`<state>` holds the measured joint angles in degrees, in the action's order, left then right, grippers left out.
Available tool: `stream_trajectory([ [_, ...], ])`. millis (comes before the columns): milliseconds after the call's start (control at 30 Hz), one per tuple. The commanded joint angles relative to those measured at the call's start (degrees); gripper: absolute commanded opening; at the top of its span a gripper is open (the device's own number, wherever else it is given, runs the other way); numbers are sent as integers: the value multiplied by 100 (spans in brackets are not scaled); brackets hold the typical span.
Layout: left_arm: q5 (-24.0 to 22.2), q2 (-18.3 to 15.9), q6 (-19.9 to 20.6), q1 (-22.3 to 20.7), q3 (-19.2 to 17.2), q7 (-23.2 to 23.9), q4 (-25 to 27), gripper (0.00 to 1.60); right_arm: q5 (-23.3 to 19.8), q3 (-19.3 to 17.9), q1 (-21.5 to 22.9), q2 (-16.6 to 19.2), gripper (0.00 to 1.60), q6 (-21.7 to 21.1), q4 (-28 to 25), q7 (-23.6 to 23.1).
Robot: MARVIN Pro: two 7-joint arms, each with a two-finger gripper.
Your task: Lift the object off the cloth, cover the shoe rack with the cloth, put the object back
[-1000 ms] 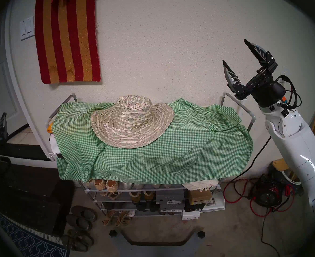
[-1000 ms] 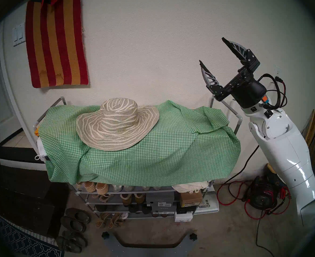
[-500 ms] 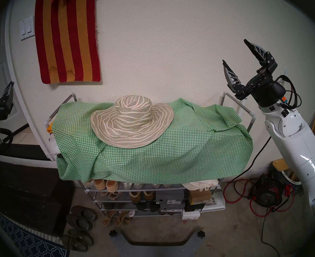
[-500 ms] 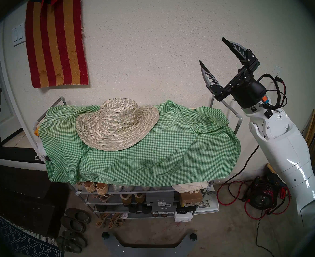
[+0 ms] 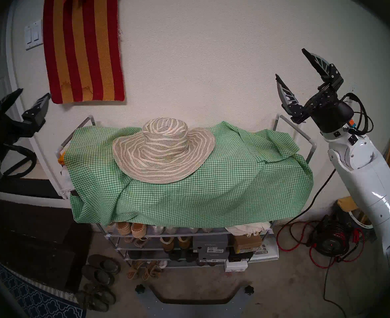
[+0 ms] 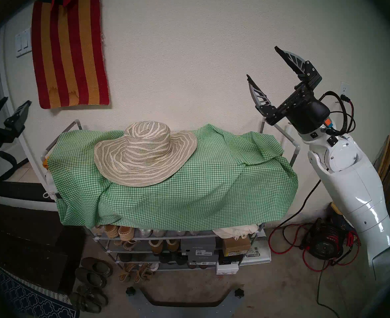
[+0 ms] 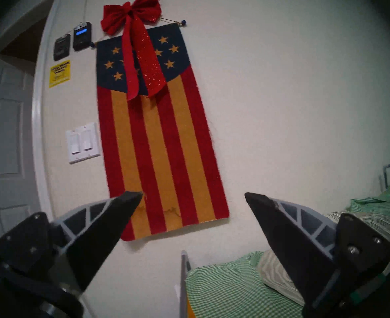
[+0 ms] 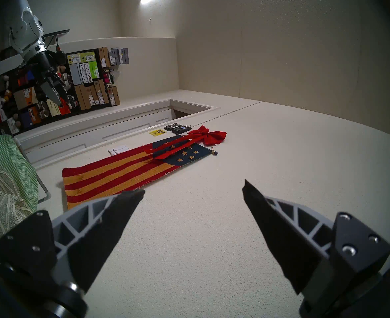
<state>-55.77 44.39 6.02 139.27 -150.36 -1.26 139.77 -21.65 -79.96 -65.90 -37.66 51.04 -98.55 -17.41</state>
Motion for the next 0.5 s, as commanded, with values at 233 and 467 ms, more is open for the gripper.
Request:
stream_trajectory([
  [233, -411, -1029, 615, -691, 552, -150, 23, 160, 11, 18, -9, -4, 160, 13, 2, 0],
  [467, -828, -1457, 777, -847, 865, -480, 23, 160, 12, 23, -7, 1, 160, 15, 2, 7],
])
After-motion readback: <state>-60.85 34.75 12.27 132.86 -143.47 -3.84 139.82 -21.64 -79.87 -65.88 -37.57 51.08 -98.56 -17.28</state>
